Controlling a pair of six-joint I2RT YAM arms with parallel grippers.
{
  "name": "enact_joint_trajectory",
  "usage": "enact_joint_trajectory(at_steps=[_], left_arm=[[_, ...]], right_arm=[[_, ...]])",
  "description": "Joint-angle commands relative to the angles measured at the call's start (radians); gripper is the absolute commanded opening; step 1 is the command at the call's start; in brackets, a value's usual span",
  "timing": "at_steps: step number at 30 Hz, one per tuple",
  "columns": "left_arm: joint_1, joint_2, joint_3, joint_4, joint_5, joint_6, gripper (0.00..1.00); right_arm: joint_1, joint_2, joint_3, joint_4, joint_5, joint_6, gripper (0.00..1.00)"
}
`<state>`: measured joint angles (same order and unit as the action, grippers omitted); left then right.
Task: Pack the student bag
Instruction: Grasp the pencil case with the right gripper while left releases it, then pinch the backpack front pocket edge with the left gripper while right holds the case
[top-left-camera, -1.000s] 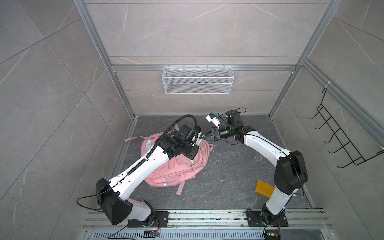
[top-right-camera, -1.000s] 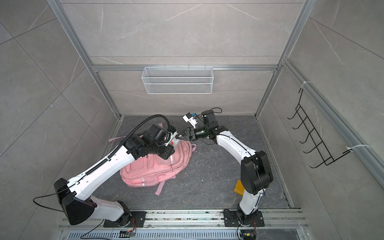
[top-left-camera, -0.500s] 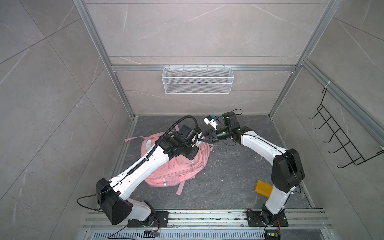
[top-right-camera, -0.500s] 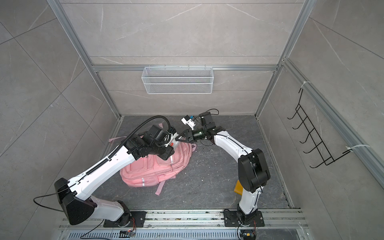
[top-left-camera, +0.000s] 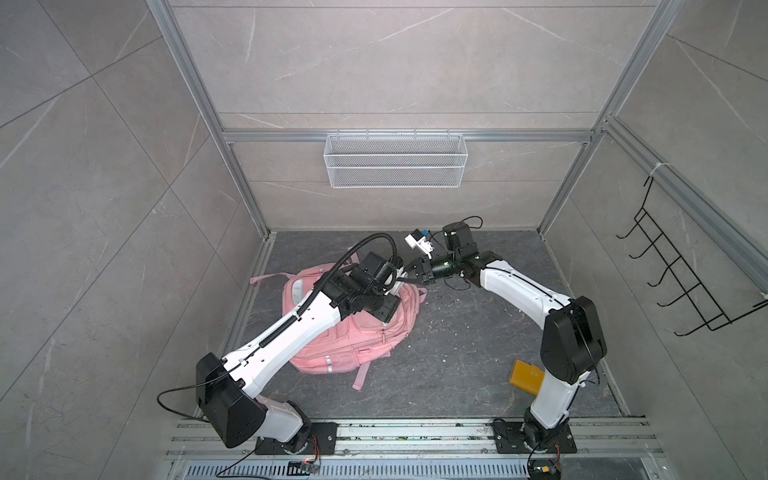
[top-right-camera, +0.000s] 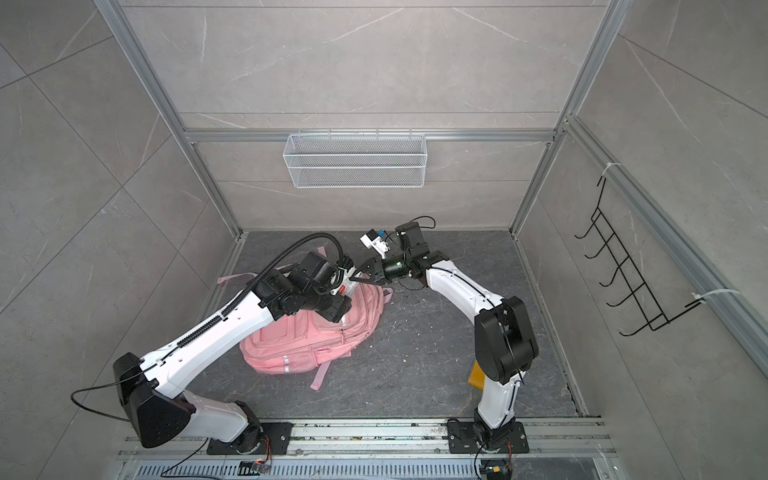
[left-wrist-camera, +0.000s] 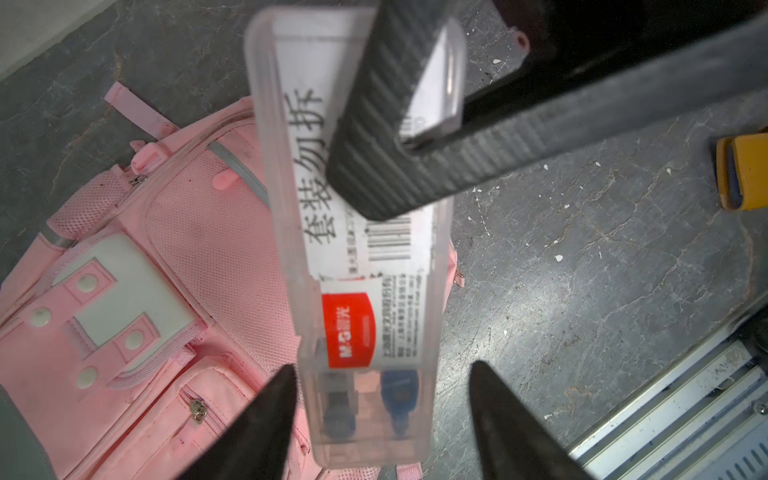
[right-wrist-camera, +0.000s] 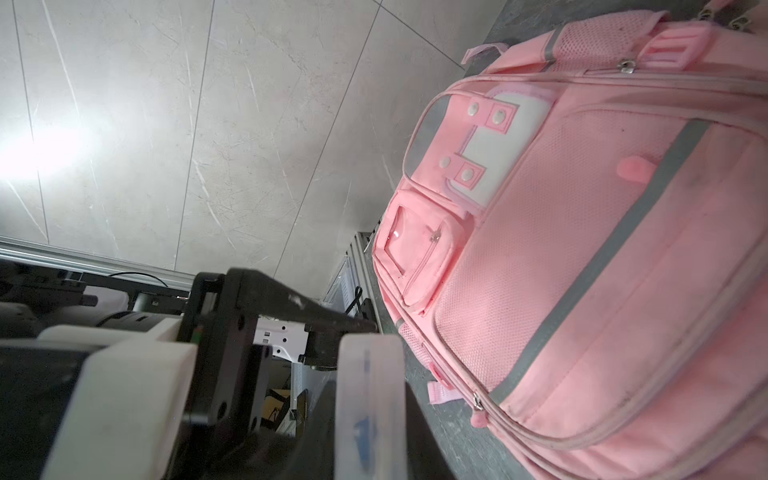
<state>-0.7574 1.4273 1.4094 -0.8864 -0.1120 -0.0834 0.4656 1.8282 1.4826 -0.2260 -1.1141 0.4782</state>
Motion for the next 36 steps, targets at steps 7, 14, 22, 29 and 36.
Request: enact_joint_trajectory(at_steps=[7, 14, 22, 29, 36], left_arm=[[0.118, -0.035, -0.031, 0.029, 0.105, -0.191, 0.94], [0.13, 0.106, -0.039, 0.047, 0.153, -0.406, 0.73], [0.216, 0.174, -0.156, 0.279, 0.259, -0.506, 0.54], [0.254, 0.238, -0.19, 0.423, 0.311, -0.58, 0.46], [0.256, 0.263, -0.256, 0.537, 0.366, -0.635, 0.42]], right_arm=[[-0.084, -0.006, 0.022, -0.113, 0.224, -0.062, 0.0], [-0.18, -0.052, -0.019, -0.233, 0.404, -0.125, 0.0], [-0.211, -0.105, -0.056, -0.314, 0.454, -0.201, 0.0], [-0.211, -0.161, -0.106, -0.292, 0.459, -0.199, 0.0], [-0.211, -0.191, -0.138, -0.292, 0.465, -0.197, 0.0]])
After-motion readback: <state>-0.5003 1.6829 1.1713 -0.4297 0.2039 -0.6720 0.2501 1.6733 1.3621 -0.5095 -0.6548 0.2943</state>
